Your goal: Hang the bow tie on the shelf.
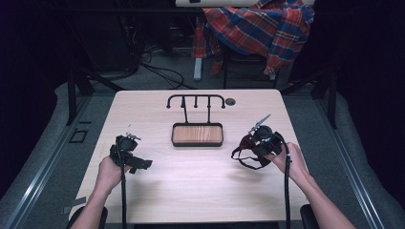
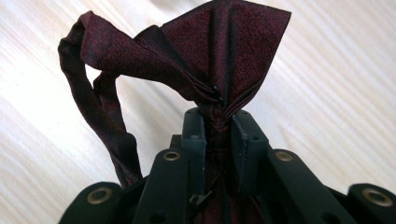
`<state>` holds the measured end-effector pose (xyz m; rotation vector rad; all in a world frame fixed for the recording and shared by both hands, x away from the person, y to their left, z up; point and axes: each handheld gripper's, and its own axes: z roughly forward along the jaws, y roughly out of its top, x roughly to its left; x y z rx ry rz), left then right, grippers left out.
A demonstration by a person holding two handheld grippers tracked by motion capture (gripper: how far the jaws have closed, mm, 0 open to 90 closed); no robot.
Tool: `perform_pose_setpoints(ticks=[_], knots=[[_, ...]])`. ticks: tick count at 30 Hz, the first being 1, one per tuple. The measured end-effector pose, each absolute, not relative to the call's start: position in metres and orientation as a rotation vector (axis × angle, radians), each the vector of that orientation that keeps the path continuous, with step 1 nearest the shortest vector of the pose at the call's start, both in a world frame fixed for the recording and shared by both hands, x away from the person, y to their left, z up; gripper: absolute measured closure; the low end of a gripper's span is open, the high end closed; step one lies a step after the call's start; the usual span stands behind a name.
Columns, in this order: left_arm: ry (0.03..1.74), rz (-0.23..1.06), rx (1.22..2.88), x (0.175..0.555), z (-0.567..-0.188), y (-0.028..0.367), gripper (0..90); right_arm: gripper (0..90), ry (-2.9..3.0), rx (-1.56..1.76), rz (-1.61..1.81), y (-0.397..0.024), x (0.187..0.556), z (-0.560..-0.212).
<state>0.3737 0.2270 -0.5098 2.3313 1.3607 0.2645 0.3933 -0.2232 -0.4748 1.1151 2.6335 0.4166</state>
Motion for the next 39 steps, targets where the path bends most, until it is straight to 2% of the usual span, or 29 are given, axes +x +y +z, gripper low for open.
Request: perform_pose_setpoints(ticks=[39], knots=[[1.365,0.266,2.321,0.373,-0.509,0.227,0.2,77.0,2.564,1.053,0.590,-0.187,0.427,-0.435]])
